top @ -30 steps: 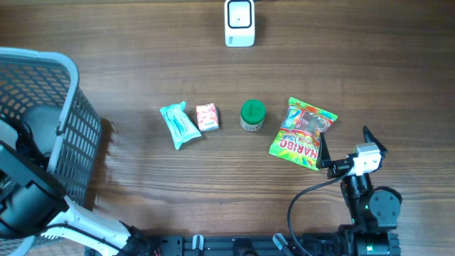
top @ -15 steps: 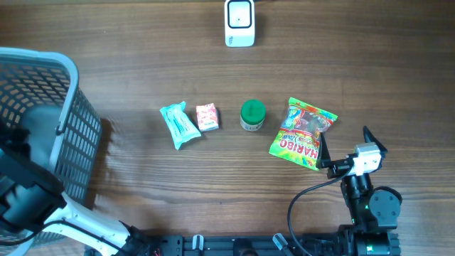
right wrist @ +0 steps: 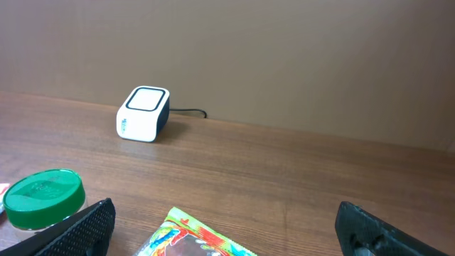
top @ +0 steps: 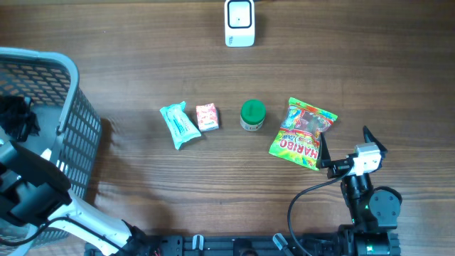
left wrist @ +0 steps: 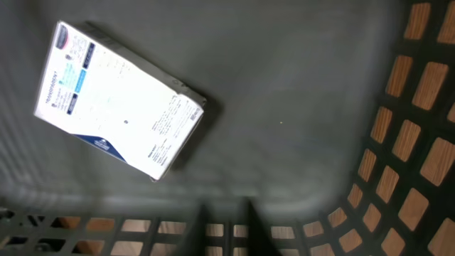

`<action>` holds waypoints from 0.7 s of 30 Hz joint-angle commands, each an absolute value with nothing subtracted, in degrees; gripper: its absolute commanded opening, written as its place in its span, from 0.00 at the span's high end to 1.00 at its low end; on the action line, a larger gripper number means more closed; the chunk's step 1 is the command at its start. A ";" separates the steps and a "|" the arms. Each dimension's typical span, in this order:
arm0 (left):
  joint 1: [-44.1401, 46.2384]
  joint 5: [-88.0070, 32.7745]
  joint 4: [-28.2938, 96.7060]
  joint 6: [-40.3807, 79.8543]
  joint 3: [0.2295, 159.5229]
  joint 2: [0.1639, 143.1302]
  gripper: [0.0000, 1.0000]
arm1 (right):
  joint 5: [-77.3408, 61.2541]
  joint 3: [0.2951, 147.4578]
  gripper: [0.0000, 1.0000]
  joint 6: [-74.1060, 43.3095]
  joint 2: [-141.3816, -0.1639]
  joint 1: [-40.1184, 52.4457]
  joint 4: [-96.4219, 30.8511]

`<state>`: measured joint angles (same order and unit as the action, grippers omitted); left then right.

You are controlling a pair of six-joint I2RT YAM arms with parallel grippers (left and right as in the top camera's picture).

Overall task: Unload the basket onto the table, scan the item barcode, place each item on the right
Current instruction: 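Grasp the white bandage box in the basket with the left gripper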

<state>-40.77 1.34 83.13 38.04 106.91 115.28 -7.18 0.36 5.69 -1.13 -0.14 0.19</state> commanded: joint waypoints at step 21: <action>-40.60 13.19 72.16 93.25 83.74 114.43 0.00 | -6.39 0.30 0.00 6.02 -0.93 0.03 0.34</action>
